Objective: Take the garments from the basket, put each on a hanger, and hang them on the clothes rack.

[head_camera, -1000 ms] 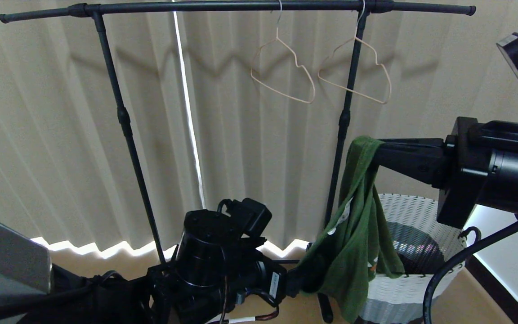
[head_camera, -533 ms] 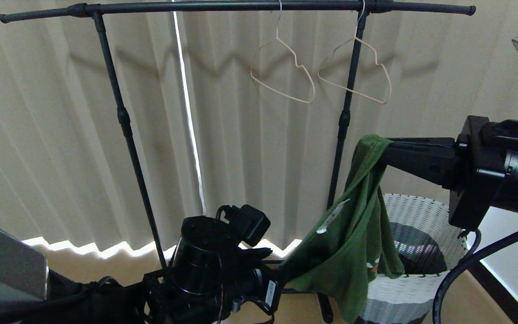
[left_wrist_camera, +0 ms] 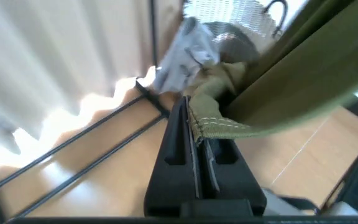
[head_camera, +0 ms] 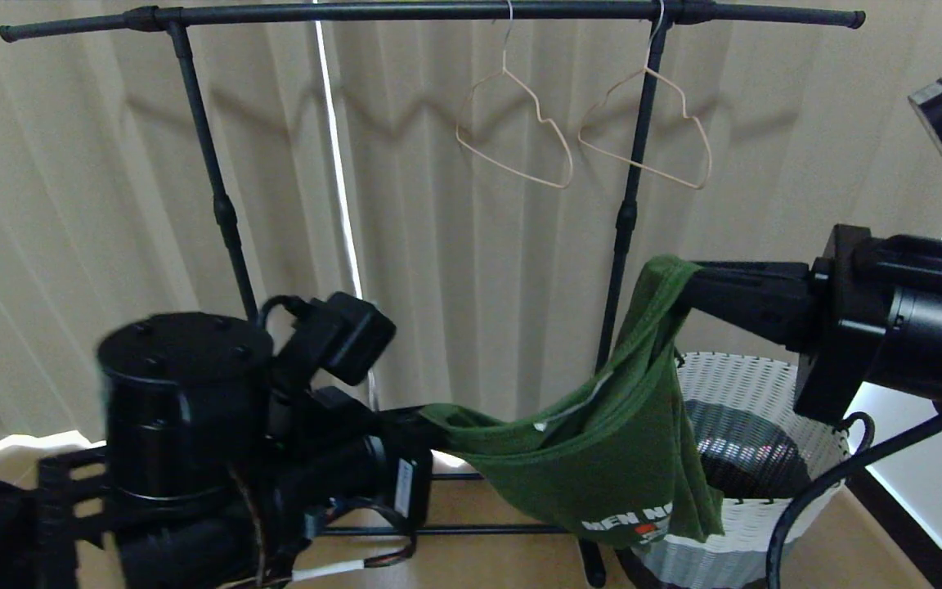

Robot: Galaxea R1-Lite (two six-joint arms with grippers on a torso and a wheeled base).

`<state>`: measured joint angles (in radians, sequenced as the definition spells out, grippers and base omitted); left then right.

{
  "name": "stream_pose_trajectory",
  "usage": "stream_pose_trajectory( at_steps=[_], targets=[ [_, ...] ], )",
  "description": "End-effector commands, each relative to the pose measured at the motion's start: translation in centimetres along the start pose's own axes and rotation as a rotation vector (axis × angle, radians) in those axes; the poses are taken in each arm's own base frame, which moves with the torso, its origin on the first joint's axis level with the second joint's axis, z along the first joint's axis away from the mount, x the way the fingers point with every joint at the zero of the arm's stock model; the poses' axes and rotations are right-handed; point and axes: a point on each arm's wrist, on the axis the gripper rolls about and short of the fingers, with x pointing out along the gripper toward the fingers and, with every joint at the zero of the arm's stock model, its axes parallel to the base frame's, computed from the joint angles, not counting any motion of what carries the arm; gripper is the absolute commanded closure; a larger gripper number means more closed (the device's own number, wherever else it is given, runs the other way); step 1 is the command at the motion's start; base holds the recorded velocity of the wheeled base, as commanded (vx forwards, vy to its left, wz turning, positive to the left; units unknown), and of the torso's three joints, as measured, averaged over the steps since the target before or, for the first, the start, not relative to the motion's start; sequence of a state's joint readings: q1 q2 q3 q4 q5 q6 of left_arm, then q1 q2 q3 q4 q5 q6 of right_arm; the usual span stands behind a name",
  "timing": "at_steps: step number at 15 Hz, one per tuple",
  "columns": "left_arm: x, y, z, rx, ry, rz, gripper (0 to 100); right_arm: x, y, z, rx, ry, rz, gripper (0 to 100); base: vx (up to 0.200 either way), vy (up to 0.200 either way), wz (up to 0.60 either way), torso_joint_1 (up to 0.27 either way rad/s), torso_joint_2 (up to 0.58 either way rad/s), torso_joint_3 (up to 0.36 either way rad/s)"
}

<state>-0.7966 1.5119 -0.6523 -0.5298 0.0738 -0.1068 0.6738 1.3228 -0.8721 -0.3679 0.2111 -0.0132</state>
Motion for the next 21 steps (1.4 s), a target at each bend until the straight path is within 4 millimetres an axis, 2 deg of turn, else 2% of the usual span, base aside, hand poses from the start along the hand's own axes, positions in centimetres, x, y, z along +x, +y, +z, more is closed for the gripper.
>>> stream_pose_trajectory(
  at_steps=[1,4,6,9,10,11,13,16,18,21],
  targets=[
    [-7.7,2.3,7.1,-0.033,-0.217,0.099,100,1.1,-0.4,-0.3,0.0,-0.015,-0.009,100,0.0,0.0,0.0,0.0,0.0,0.0],
    [-9.1,4.1,10.1,0.004,-0.276,0.203,100,1.3,-1.4,0.5,-0.011,-0.099,-0.05,100,0.0,0.0,0.0,0.0,0.0,0.0],
    [-9.1,4.9,10.3,0.045,-0.271,0.247,100,1.0,-2.5,0.4,-0.011,-0.103,-0.097,100,0.0,0.0,0.0,0.0,0.0,0.0],
    [-6.6,5.3,10.2,0.098,-0.209,0.252,100,1.1,-4.6,0.0,-0.006,-0.086,-0.18,100,0.0,0.0,0.0,0.0,0.0,0.0],
    [-6.5,5.3,10.2,0.098,-0.209,0.252,100,1.1,-4.6,0.0,-0.006,-0.085,-0.182,100,0.0,0.0,0.0,0.0,0.0,0.0],
    [-5.0,5.6,11.1,0.099,-0.208,0.251,100,1.3,-5.8,-0.1,-0.002,-0.077,-0.223,100,0.0,0.0,0.0,0.0,0.0,0.0],
    [-4.2,5.7,11.7,0.097,-0.212,0.251,100,1.6,-6.2,0.3,-0.004,-0.089,-0.234,100,0.0,0.0,0.0,0.0,0.0,0.0],
    [-4.3,5.4,11.6,0.095,-0.213,0.243,100,1.2,-6.6,0.4,-0.006,-0.093,-0.252,100,0.0,0.0,0.0,0.0,0.0,0.0],
    [-3.8,5.1,10.2,0.099,-0.167,0.228,100,-0.2,-6.7,0.8,-0.009,-0.104,-0.282,100,0.0,0.0,0.0,0.0,0.0,0.0],
    [-3.4,4.8,10.3,0.1,-0.17,0.211,100,-2.4,-5.6,1.1,-0.011,-0.109,-0.28,100,0.0,0.0,0.0,0.0,0.0,0.0]
  ],
)
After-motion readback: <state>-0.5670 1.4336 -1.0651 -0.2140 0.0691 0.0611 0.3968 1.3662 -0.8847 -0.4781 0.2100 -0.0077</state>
